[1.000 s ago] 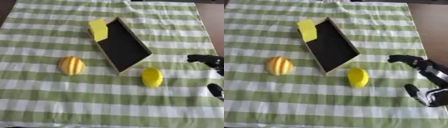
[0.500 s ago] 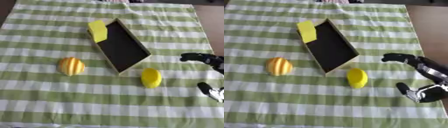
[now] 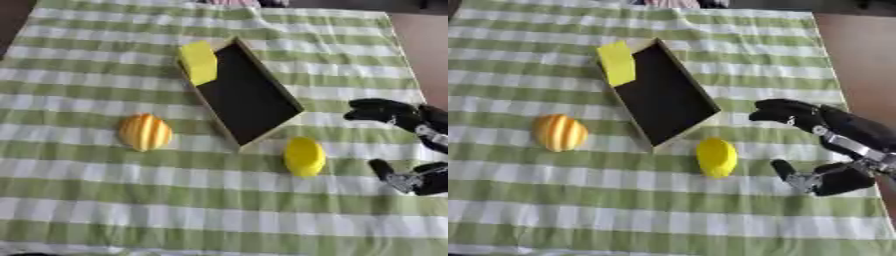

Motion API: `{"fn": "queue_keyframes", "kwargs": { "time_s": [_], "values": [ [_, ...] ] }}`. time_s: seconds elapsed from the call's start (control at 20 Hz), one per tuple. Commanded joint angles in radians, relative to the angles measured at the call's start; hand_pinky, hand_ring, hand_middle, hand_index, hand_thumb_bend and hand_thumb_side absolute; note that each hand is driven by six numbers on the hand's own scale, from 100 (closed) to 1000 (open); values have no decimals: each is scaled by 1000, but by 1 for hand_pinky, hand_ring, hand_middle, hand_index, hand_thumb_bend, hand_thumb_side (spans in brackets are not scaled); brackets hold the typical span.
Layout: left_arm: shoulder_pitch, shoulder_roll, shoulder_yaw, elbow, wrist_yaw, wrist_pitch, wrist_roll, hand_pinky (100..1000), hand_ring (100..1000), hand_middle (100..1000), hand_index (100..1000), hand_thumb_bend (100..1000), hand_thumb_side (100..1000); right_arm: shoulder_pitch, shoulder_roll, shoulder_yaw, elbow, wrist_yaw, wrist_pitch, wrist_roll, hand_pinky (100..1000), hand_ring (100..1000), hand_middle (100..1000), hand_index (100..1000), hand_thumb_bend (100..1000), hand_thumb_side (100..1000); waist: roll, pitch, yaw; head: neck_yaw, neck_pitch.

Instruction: Pick up objects on the table and place them in the box.

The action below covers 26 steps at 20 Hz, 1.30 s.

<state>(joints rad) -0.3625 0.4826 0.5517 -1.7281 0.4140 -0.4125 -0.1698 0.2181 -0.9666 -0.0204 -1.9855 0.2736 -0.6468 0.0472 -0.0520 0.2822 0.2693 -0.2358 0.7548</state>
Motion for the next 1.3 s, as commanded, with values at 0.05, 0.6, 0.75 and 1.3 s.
{"fn": "queue_keyframes", "kwargs": {
  "time_s": [0.05, 0.6, 0.75, 1.3],
  "values": [
    [-13, 19, 2, -22, 3, 7, -2, 748, 815, 725, 766, 100, 567, -17, -36, 7, -14, 47, 14, -3, 1000, 1000, 885, 1000, 100, 217, 1, -14, 6, -9, -7],
    [-30, 13, 1, -29, 9, 22, -4, 746, 811, 713, 764, 100, 566, -53, -8, 59, -14, 159, 41, 23, 1000, 1000, 899, 1000, 100, 198, -11, 2, 32, -18, -10],
    [-31, 12, 2, -31, 12, 29, 2, 744, 809, 709, 763, 100, 566, -53, -5, 60, -14, 199, 49, 19, 1000, 1000, 902, 1000, 100, 204, -12, 3, 35, -20, -11],
    [-39, 4, 0, -42, 14, 45, 4, 743, 806, 703, 763, 100, 565, -58, -5, 62, -14, 321, 69, -35, 1000, 1000, 899, 1000, 100, 227, -15, 8, 40, -21, -15]
  ]
}}
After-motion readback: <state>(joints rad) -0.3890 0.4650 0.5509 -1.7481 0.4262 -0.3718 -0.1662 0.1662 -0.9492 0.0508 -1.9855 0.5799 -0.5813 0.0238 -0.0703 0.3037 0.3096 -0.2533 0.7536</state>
